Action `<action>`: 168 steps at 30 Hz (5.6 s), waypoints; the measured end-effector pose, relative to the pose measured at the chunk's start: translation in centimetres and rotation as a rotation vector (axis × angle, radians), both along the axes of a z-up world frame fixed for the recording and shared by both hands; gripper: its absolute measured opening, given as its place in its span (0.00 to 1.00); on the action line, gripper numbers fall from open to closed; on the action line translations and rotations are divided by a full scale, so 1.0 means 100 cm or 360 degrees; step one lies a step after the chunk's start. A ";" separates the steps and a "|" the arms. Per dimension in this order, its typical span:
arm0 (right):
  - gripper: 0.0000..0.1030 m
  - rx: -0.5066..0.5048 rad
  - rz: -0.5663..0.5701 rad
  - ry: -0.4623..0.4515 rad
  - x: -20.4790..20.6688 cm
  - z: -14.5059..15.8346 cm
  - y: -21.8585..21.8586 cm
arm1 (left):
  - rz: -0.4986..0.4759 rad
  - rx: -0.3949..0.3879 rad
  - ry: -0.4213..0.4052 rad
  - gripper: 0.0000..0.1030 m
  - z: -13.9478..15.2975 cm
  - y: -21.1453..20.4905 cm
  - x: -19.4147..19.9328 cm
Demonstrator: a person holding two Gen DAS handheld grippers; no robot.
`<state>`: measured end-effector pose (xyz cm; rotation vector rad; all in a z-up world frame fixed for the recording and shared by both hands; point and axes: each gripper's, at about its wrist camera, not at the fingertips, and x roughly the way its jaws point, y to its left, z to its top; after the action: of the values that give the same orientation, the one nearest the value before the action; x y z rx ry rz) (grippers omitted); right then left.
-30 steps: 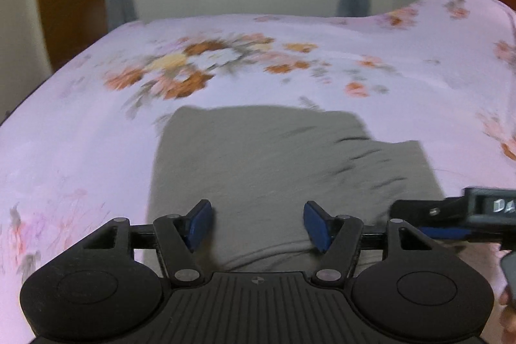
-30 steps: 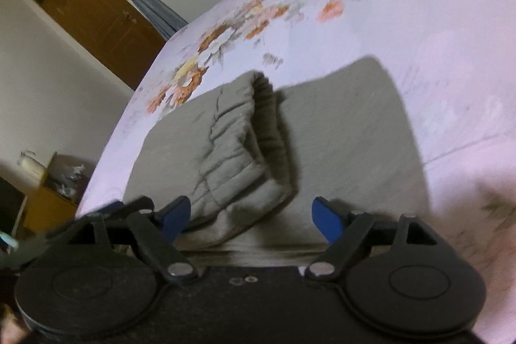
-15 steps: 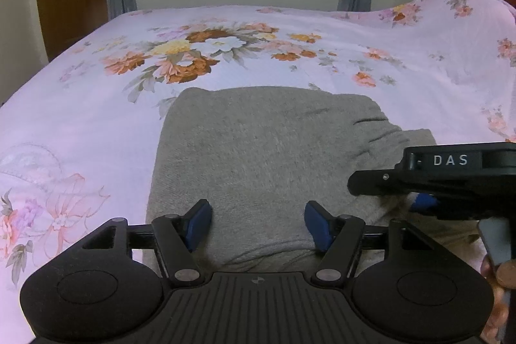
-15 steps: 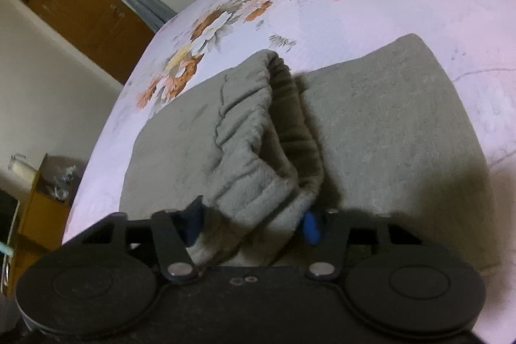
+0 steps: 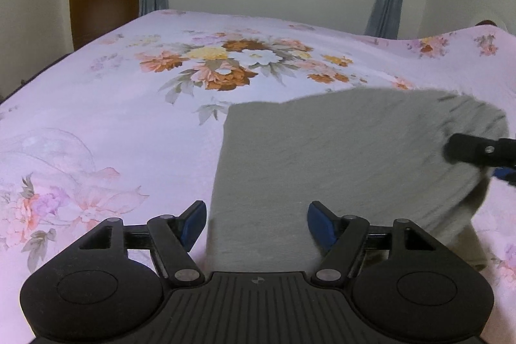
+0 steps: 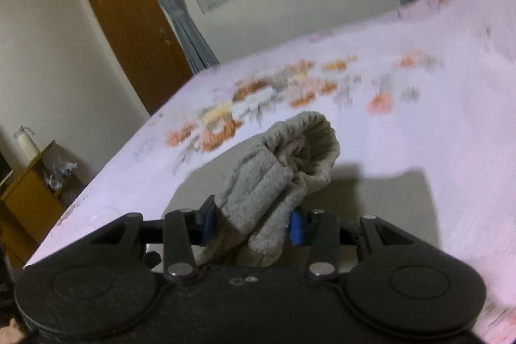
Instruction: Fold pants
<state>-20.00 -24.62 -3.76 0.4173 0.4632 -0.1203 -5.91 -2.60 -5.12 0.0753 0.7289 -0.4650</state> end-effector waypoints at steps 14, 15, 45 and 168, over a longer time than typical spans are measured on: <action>0.45 0.0214 -0.0218 0.0341 -0.036 -0.075 -0.059 | -0.0171 0.0071 0.0040 0.76 -0.019 -0.043 -0.019; 0.45 0.0229 -0.0206 0.0346 -0.035 -0.074 -0.061 | -0.0173 0.0080 0.0036 0.77 -0.019 -0.044 -0.020; 0.26 -0.0228 -0.0049 0.0348 -0.019 -0.042 -0.036 | -0.0250 0.0111 0.0080 0.80 -0.020 -0.061 -0.018; 0.54 0.0737 0.0202 0.0194 -0.002 -0.092 -0.097 | -0.0330 -0.0104 0.0322 0.38 -0.040 -0.062 0.030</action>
<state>-20.21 -34.28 -13.00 0.8357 0.6384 0.0883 -2.94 -8.76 -9.10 0.0429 0.9080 -0.7012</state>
